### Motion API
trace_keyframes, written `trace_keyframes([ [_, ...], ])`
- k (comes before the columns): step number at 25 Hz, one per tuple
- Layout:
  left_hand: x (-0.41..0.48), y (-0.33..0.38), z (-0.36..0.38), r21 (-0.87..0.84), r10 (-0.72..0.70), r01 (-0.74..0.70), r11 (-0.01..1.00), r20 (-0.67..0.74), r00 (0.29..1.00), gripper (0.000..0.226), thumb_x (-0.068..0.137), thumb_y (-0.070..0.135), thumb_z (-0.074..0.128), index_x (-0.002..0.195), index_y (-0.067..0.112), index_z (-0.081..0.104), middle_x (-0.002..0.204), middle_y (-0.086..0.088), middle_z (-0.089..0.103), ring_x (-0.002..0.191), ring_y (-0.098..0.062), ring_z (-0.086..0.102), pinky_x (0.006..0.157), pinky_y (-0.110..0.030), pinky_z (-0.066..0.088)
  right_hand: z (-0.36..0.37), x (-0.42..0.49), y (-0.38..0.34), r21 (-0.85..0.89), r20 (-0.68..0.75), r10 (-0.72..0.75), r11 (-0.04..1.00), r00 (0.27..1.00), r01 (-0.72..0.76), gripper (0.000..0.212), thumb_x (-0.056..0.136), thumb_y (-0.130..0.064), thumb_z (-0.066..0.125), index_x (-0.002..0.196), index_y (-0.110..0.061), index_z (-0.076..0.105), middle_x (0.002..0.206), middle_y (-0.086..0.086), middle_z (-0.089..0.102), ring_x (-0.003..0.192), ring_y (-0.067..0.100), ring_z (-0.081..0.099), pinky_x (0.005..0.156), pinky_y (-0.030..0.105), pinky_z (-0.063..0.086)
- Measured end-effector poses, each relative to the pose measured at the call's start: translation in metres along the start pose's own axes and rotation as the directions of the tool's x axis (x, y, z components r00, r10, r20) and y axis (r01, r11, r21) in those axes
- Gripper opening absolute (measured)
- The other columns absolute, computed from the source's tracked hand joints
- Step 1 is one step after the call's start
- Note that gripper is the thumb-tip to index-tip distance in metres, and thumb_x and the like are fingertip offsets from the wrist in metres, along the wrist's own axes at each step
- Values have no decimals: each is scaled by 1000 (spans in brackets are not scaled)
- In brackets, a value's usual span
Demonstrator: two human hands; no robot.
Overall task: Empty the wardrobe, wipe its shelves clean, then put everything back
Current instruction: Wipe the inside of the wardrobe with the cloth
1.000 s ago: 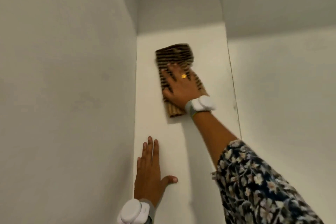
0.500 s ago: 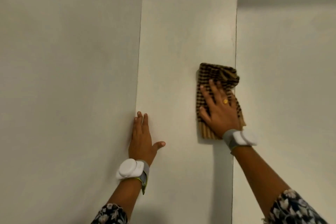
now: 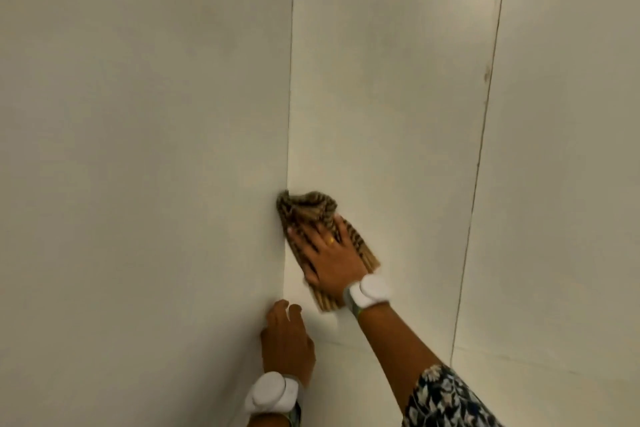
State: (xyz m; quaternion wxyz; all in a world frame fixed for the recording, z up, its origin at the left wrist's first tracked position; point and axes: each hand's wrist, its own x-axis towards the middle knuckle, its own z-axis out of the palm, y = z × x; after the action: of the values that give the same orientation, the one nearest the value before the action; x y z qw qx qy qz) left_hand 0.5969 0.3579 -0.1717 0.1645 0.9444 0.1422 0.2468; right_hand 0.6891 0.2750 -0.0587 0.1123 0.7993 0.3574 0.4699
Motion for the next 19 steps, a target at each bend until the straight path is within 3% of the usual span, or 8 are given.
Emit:
trace_keyframes([
  [2, -14, -9, 13, 71, -38, 35, 997, 36, 999, 48, 95, 42, 41, 137, 21, 35, 147, -5, 25, 139, -23, 25, 107, -32, 33, 10, -52, 1, 6, 131, -70, 998, 989, 69, 76, 75, -38, 60, 145, -23, 36, 145, 3, 44, 135, 25, 39, 113, 54, 16],
  [4, -27, -15, 15, 94, -69, 60, 994, 86, 994, 49, 96, 46, 34, 135, 17, 39, 145, -7, 30, 136, -24, 29, 108, -32, 30, 3, -81, 32, 3, 107, -57, 998, 993, 57, 76, 75, -38, 59, 145, -25, 35, 148, 1, 41, 136, 24, 39, 111, 54, 22],
  [7, -40, -17, 18, 89, -8, 7, 996, 11, 1000, 54, 92, 45, 29, 120, 8, 56, 127, -10, 49, 121, -31, 49, 100, -39, 40, -27, -87, 93, 3, -50, 181, 983, 982, -181, 69, 85, -45, 44, 149, -27, 26, 155, 4, 28, 140, 26, 31, 112, 54, 19],
  [11, -47, -17, 19, 74, -53, 46, 996, 94, 994, 60, 92, 49, 19, 135, 13, 41, 144, -7, 35, 134, -23, 32, 110, -30, 22, -46, -59, 110, 97, -118, 445, 895, 888, -436, 71, 88, -47, 41, 151, -24, 19, 159, 7, 10, 146, 25, 10, 113, 53, 2],
  [14, -51, -14, 14, 105, -82, 72, 992, 98, 992, 49, 99, 42, 30, 139, 14, 39, 148, -8, 33, 137, -23, 30, 112, -30, 21, -25, -65, 41, 124, -89, 95, 989, 991, -83, 70, 89, -25, 46, 152, -20, 14, 159, 7, 8, 147, 29, 8, 116, 54, 11],
  [16, -57, -13, 12, 169, -80, 61, 984, 110, 991, 47, 95, 39, 36, 126, 12, 57, 136, -12, 52, 124, -28, 52, 104, -37, 39, 6, -91, -11, 190, -2, -137, 973, 991, 134, 69, 90, -9, 37, 152, -19, 9, 160, 5, 7, 147, 30, 5, 119, 49, 7],
  [18, -63, -16, 8, 156, -103, 69, 985, 222, 970, 54, 80, 45, 35, 97, 14, 75, 105, -11, 71, 91, -28, 71, 77, -40, 55, 28, -108, -48, 265, 102, -194, 951, 976, 161, 70, 78, -1, 47, 145, -19, 38, 149, 5, 39, 139, 29, 33, 119, 49, 11],
  [19, -66, -16, 6, 154, -101, 68, 986, 218, 971, 63, 76, 49, 28, 99, 15, 75, 107, -13, 70, 93, -29, 70, 78, -42, 55, 32, -109, -59, 322, 168, -198, 937, 966, 136, 66, 75, -2, 48, 138, -19, 48, 141, 3, 49, 131, 26, 45, 117, 46, 14],
])
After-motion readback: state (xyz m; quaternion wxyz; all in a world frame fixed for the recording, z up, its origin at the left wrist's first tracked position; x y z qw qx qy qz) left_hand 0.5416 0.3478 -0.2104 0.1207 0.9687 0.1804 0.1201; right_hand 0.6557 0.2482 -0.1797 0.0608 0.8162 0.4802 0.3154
